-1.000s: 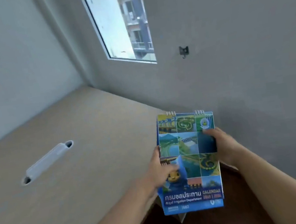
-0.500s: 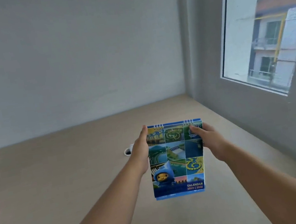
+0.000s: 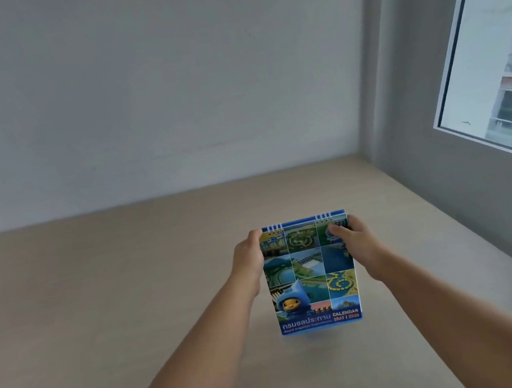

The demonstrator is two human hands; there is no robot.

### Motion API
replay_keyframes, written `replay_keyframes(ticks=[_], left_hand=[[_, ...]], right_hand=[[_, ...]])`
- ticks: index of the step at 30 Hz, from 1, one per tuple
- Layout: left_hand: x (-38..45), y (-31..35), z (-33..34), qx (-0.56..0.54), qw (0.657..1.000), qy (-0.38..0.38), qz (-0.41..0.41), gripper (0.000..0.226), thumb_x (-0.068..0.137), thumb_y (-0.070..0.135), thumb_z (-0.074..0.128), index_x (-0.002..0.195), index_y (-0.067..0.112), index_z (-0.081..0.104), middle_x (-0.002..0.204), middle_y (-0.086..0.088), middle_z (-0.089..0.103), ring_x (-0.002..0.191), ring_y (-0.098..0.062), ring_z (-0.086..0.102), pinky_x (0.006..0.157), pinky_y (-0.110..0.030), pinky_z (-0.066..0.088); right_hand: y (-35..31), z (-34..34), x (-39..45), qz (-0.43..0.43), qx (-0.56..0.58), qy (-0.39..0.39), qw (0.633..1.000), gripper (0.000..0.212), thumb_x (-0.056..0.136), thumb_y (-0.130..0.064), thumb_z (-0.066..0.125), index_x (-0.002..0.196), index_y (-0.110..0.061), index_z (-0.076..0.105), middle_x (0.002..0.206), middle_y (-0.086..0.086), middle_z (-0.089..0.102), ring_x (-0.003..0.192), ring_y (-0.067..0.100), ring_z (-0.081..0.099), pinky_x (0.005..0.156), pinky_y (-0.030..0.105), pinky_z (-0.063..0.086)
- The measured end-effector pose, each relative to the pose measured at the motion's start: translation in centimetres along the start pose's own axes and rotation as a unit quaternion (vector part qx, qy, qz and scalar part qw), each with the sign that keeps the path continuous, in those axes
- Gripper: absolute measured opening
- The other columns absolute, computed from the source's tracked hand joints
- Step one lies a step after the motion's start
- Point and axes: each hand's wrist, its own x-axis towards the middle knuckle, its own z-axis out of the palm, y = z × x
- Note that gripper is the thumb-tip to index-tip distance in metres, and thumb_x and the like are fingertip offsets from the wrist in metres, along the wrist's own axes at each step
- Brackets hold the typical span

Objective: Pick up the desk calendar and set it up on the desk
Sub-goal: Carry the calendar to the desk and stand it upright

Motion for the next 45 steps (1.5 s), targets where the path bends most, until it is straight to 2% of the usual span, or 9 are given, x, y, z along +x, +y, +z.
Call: replay_keyframes(ticks=[3,8,13,16,19,23,27,31,45], left_hand=[[1.1,-0.8,0.5,0.034,0.999,0.004,-0.005,0.034,0.095,0.038,0.042,0.084,0.011,0.058,0.078,-0.011,0.060,0.069,-0.021,0.056,0.064,-0.030,0.039],[0.9,-2.5,1.4,0.081,0.996,-0.016,-0.034,0.045,0.095,0.053,0.043,0.108,0.014,0.061,0.100,-0.005,0.068,0.089,-0.016,0.062,0.086,-0.034,0.044],[-1.0,-4.4,2.6,0.069,0.997,-0.012,-0.042,0.042,0.099,0.056,0.026,0.106,0.027,0.056,0.092,0.010,0.064,0.085,-0.005,0.059,0.072,-0.026,0.047],[-1.1,-9.6,2.5,0.119,0.991,-0.005,-0.056,0.074,0.081,0.080,0.034,0.127,0.025,0.051,0.124,0.005,0.064,0.111,-0.013,0.059,0.101,-0.038,0.044],[-1.4,-14.8,2.7,0.152,0.987,0.005,-0.051,0.051,0.094,0.054,0.044,0.140,0.032,0.039,0.136,0.010,0.053,0.128,-0.015,0.050,0.111,-0.039,0.036],[-4.3,-14.9,3.9,0.165,0.986,0.006,-0.032,0.045,0.090,0.033,0.056,0.131,0.046,0.043,0.127,0.012,0.063,0.116,-0.011,0.060,0.106,-0.035,0.044],[-4.2,-14.5,4.0,0.187,0.982,0.033,-0.024,0.043,0.086,0.024,0.057,0.118,0.051,0.049,0.116,0.013,0.068,0.105,-0.014,0.065,0.099,-0.035,0.049],[-5.3,-13.9,3.9,0.184,0.981,0.055,-0.007,0.040,0.094,0.013,0.054,0.128,0.035,0.052,0.111,0.016,0.058,0.105,-0.010,0.057,0.092,-0.026,0.040],[-7.5,-12.4,3.2,0.207,0.978,-0.002,-0.015,0.046,0.099,0.024,0.049,0.143,0.029,0.042,0.135,0.009,0.054,0.117,-0.006,0.049,0.097,-0.022,0.033]], right_hand=[[0.9,-0.4,1.1,0.009,-0.019,-0.009,1.000,0.018,0.095,-0.024,0.052,0.108,-0.011,0.053,0.097,0.008,0.063,0.076,0.019,0.061,0.059,0.032,0.049],[4.3,-1.9,2.3,0.060,-0.061,-0.031,0.996,0.026,0.095,-0.030,0.050,0.114,-0.013,0.052,0.105,0.009,0.065,0.091,0.025,0.064,0.078,0.042,0.054],[7.8,-3.7,2.7,0.098,-0.111,-0.062,0.987,0.025,0.098,-0.021,0.044,0.120,-0.011,0.050,0.104,0.008,0.062,0.085,0.018,0.059,0.074,0.033,0.045],[12.8,-4.2,2.8,0.118,-0.125,-0.105,0.980,0.035,0.091,-0.016,0.048,0.125,-0.017,0.054,0.114,0.004,0.067,0.102,0.022,0.064,0.094,0.043,0.048],[14.0,-3.9,0.4,0.098,-0.128,-0.124,0.979,0.045,0.090,-0.001,0.047,0.130,-0.021,0.053,0.123,0.003,0.062,0.116,0.026,0.057,0.098,0.036,0.043],[12.8,-3.4,-2.0,0.072,-0.108,-0.152,0.980,0.063,0.090,0.011,0.043,0.143,-0.021,0.034,0.133,0.001,0.053,0.115,0.020,0.054,0.089,0.023,0.045],[13.4,-3.3,-1.9,0.062,-0.081,-0.130,0.986,0.072,0.086,0.007,0.048,0.133,-0.046,0.035,0.138,0.004,0.055,0.125,0.025,0.053,0.110,0.047,0.040],[13.7,-3.3,-2.9,0.045,-0.075,-0.112,0.990,0.080,0.083,0.001,0.052,0.110,-0.072,0.035,0.133,-0.001,0.059,0.123,0.019,0.054,0.109,0.044,0.039],[13.2,-4.1,-3.7,0.085,-0.087,-0.140,0.983,0.081,0.089,-0.005,0.057,0.152,-0.033,0.014,0.135,0.001,0.055,0.123,0.020,0.053,0.104,0.037,0.041]])
